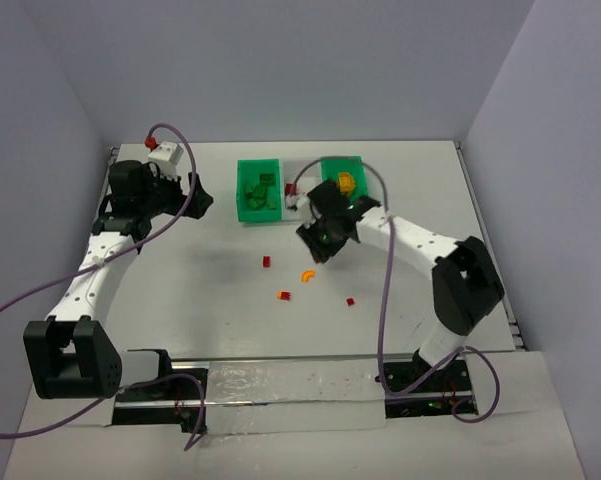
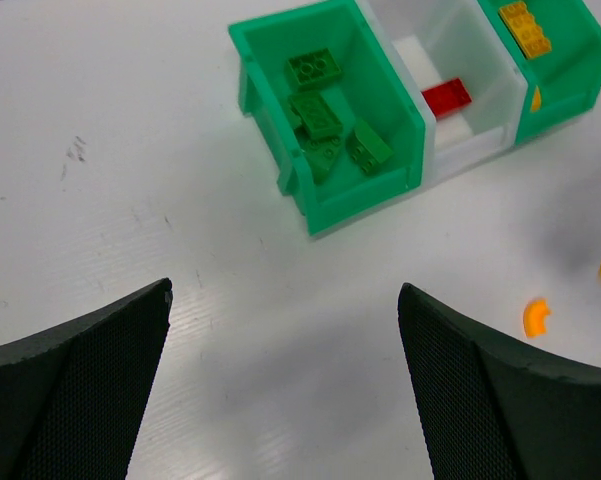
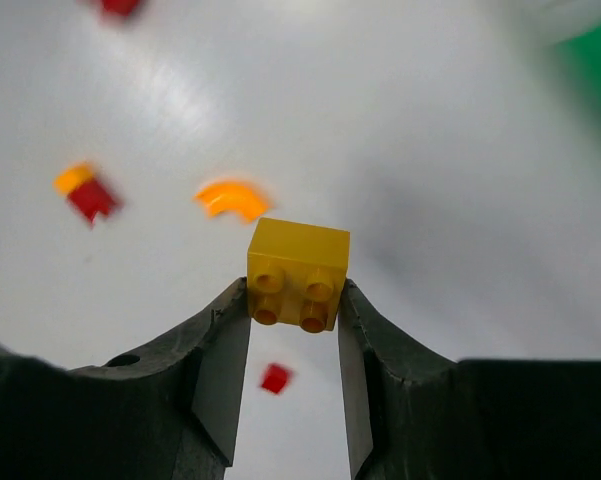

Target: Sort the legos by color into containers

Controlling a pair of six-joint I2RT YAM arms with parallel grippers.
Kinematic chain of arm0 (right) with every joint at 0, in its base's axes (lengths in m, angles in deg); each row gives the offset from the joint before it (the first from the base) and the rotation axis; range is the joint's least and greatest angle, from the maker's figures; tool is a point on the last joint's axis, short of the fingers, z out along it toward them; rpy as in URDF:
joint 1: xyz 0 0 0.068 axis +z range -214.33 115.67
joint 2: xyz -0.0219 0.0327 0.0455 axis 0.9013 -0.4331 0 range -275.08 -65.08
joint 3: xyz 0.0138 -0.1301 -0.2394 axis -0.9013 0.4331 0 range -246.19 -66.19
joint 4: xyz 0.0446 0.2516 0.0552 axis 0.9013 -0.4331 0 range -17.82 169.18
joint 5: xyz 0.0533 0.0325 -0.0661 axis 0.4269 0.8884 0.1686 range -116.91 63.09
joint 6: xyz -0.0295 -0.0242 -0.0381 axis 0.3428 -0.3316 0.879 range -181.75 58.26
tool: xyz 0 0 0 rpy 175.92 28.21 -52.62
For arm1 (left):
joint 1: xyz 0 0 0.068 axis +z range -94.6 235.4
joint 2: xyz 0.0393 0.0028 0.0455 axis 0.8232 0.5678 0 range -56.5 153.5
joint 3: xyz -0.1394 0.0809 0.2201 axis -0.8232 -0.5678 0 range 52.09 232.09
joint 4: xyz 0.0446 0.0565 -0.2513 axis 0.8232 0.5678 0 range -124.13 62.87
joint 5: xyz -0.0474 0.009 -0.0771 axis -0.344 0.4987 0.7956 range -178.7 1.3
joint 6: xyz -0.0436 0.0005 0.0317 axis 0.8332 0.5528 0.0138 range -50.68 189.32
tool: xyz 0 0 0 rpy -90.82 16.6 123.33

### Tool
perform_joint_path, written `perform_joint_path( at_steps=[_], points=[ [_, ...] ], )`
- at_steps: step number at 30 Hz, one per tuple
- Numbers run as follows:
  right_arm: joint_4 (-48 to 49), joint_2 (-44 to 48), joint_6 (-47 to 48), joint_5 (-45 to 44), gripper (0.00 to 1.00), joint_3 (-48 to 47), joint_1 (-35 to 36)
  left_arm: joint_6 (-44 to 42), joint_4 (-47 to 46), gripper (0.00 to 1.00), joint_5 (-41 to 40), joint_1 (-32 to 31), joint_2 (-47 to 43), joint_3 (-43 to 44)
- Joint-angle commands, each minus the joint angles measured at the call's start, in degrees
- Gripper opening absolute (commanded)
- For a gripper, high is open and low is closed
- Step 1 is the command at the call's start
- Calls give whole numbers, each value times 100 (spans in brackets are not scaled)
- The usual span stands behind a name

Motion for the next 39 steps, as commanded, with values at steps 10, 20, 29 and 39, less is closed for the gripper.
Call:
perform_joint_path(
  at_steps=[10, 20, 29, 39],
  points=[
    [399, -1371, 323, -600, 2, -2726, -1878, -953, 232, 99, -129, -1669, 181, 145],
    [502, -2378, 268, -646, 49, -3479, -1913, -1135, 256, 99, -88, -2008, 390, 218],
    [440, -1321, 573, -99, 87, -2581, -1833, -1433, 454, 98, 198, -2017, 178, -47],
    [-107, 384, 1508, 1431, 80, -383, -661, -635, 430, 93, 1885, -771, -18, 161]
  ],
)
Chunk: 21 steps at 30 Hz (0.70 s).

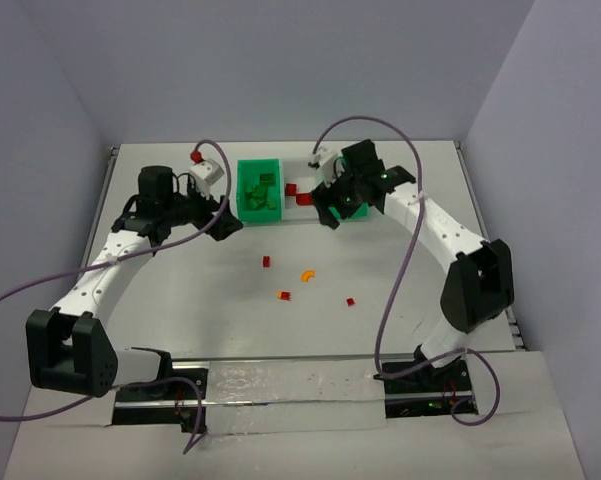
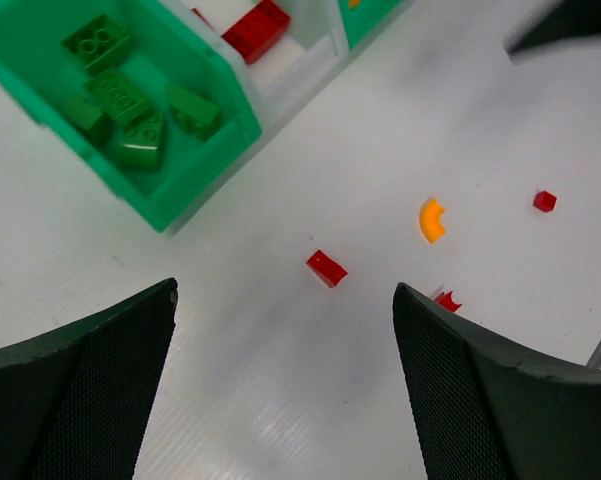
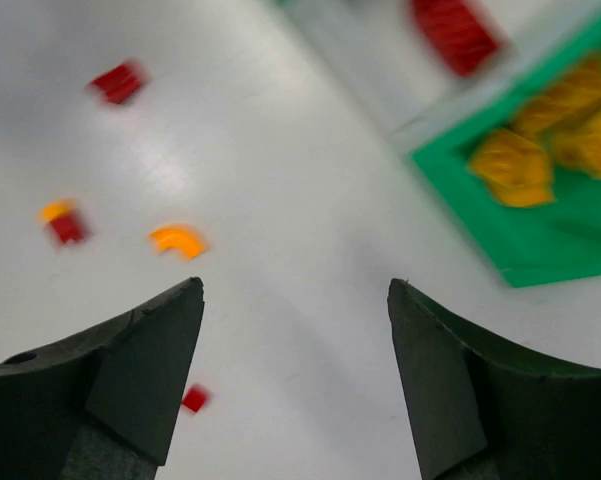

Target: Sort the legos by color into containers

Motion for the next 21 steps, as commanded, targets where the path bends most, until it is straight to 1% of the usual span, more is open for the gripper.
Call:
perform_joint_path(
  at_steps=[1, 4, 8, 12, 21],
  points=[
    [-131, 556, 315, 624, 78, 965, 820, 212, -4, 93, 680, 288, -203, 203],
    [17, 571, 256, 827, 72, 1307, 1420, 202, 42, 93, 726, 357, -281, 117],
    [297, 385, 279, 961, 66, 1652, 1873, 132, 137, 93, 769, 381, -344, 93],
    [413, 52, 254, 920, 62, 1590, 2031, 77, 170, 93, 764, 383, -374, 87],
    [543, -254, 84, 815, 62, 1424, 2253, 54, 137, 92, 794, 383, -351, -12]
  ],
)
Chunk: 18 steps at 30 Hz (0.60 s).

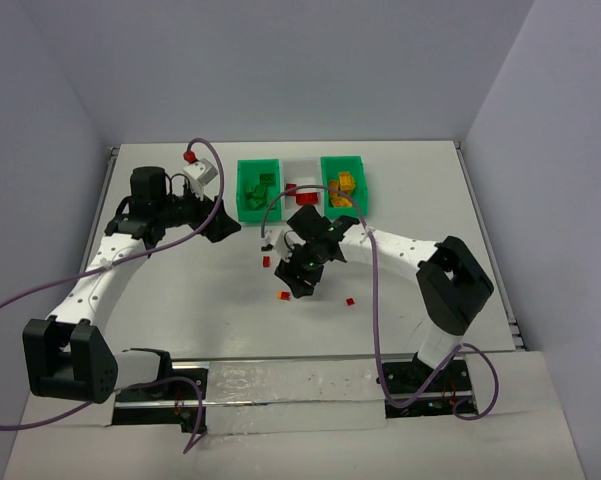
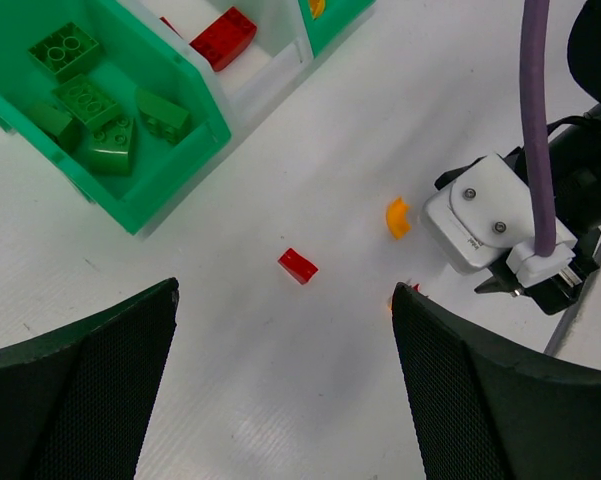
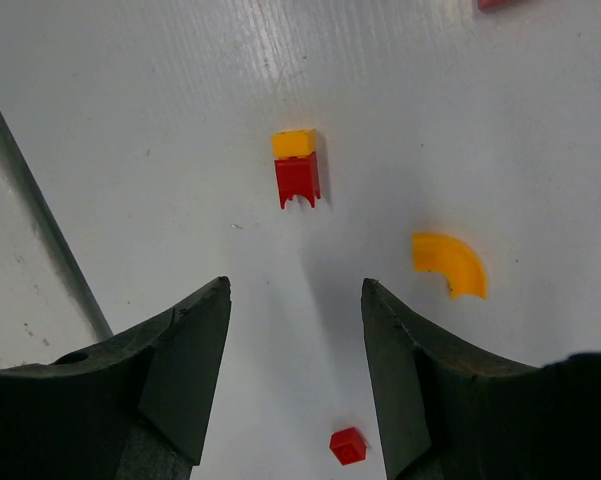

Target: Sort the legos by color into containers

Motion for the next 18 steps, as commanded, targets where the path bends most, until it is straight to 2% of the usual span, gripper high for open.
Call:
perform_joint_path(
  at_steps=[1, 18],
  points=[
    [239, -61, -98, 23, 62, -244, 134, -132, 21, 91, 255, 27, -119, -4],
    [406, -536, -225, -364, 60, -530, 515, -135, -73, 91, 171, 88, -213, -142]
  ],
)
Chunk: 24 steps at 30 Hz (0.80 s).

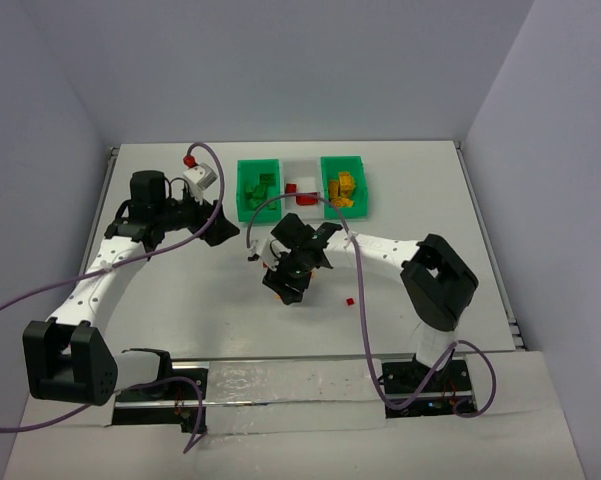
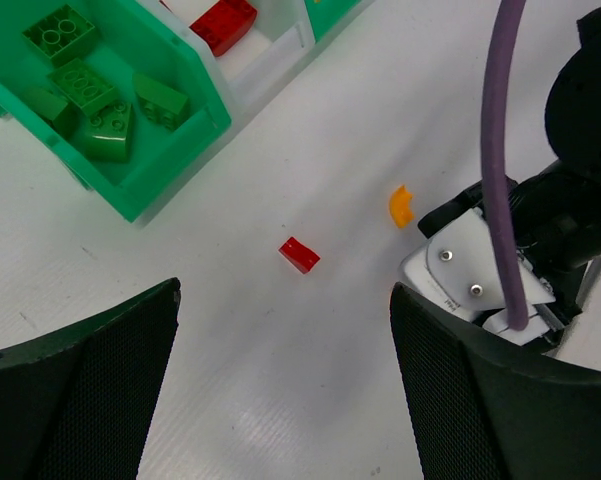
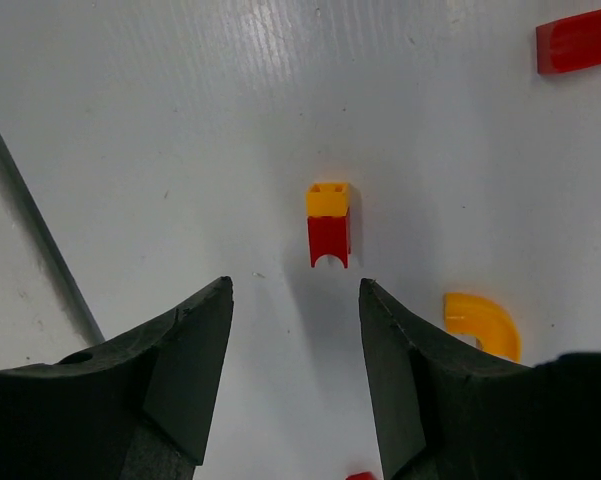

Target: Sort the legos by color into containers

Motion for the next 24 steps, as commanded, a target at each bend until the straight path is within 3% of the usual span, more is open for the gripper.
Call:
perform_joint_path(
  at_steps=[1, 10, 24],
  points=[
    [225, -207, -15, -221, 60, -338, 81, -31, -73, 91, 134, 49, -137, 44],
    [391, -416, 106, -462, 54, -276, 202, -48, -90, 91, 116, 64, -112, 33],
    [569, -625, 168, -629, 52, -330, 295, -69, -90, 91, 89, 68, -65, 10]
  ],
)
